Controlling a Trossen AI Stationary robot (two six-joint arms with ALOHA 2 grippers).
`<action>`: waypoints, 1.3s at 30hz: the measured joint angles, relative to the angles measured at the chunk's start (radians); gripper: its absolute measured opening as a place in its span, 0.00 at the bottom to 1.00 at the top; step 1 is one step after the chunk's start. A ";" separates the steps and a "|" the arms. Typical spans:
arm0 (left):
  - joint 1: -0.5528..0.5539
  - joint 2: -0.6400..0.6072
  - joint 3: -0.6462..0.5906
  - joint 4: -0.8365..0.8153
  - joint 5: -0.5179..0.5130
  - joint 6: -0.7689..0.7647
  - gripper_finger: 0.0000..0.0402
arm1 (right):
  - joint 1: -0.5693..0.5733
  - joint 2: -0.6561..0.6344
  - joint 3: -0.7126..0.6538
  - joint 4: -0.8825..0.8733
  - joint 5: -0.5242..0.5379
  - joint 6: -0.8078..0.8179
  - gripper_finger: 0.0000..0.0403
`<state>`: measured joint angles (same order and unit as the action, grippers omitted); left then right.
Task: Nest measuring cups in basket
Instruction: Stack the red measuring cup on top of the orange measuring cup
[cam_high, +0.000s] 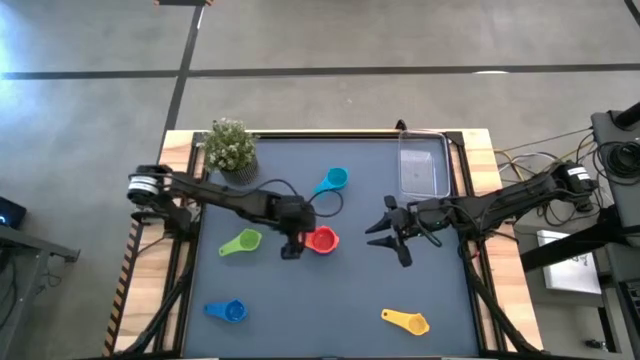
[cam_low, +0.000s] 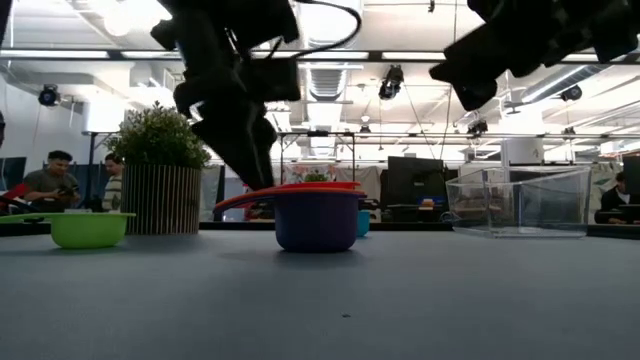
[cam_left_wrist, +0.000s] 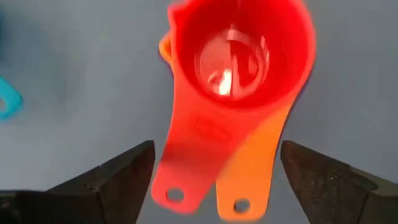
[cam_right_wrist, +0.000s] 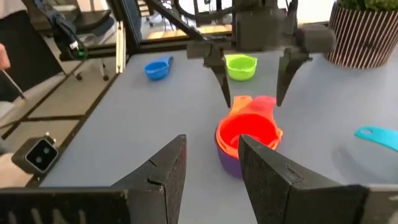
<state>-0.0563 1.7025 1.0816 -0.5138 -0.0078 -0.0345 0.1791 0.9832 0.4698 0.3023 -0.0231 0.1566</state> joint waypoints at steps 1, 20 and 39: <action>0.001 0.015 0.011 -0.017 0.000 0.000 0.84 | 0.000 -0.002 0.000 -0.005 0.000 0.000 0.33; 0.000 0.075 0.048 -0.065 0.002 -0.016 0.69 | 0.000 0.002 -0.001 -0.005 -0.001 -0.010 0.33; -0.001 0.063 0.048 -0.093 0.055 -0.035 0.39 | 0.000 0.002 -0.001 -0.005 0.004 -0.007 0.33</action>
<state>-0.0570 1.7658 1.1297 -0.6069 0.0472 -0.0698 0.1791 0.9848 0.4683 0.2970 -0.0188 0.1493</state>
